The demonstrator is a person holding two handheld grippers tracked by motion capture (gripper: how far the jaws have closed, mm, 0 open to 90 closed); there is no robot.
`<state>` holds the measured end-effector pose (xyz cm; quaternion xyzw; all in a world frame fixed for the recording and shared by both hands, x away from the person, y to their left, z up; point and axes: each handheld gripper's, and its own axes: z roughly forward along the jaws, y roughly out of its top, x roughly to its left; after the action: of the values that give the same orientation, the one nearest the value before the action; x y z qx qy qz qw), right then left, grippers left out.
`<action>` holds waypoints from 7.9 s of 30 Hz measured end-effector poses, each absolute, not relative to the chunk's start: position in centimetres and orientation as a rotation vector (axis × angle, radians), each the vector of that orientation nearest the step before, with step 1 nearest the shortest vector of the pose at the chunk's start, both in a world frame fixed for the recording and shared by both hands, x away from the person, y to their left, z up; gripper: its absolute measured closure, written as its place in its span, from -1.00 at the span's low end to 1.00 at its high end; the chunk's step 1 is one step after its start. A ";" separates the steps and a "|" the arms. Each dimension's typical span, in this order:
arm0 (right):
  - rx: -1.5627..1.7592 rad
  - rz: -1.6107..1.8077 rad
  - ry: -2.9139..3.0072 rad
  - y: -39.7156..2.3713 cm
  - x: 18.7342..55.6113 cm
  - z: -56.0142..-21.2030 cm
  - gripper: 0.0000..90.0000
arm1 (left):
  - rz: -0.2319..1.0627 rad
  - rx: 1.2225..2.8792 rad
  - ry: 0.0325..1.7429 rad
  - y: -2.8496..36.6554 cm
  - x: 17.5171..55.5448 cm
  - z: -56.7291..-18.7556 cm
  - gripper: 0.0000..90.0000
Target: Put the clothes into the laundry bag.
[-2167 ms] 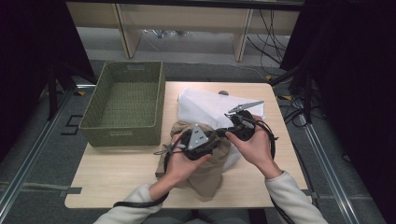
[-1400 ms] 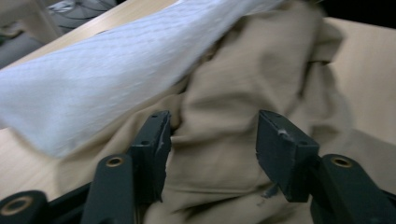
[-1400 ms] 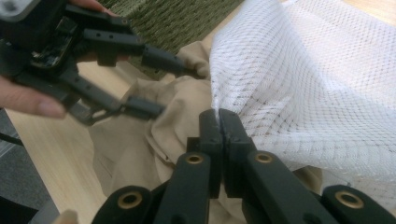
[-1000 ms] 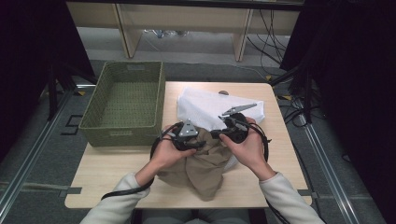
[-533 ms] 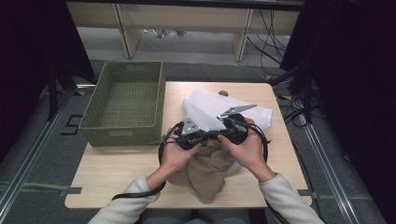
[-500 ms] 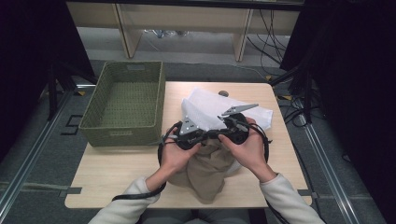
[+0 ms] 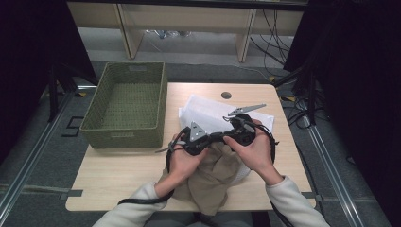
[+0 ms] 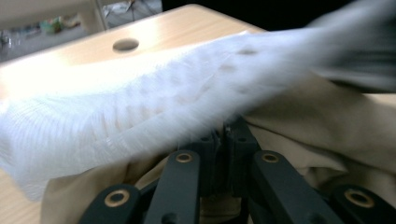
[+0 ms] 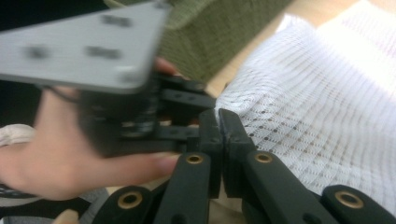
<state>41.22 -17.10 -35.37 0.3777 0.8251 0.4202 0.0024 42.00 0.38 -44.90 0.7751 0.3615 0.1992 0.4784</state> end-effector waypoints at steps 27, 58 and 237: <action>1.287 1.255 2.475 -19.9 43.0 -36.2 1.00 | 0.508 1.737 0.833 8.2 41.6 -42.8 -0.02; 1.253 1.251 2.426 -18.4 42.3 -36.2 1.00 | 0.662 2.119 0.764 5.6 41.1 -43.2 0.83; 1.120 1.362 2.401 -17.3 40.6 -35.0 1.00 | 0.642 1.946 0.807 5.9 39.6 -43.5 0.07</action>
<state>40.62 -17.32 -35.01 0.3748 0.8033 0.4556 0.0812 39.64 5.92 -43.53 0.7880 0.3267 0.2601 0.4525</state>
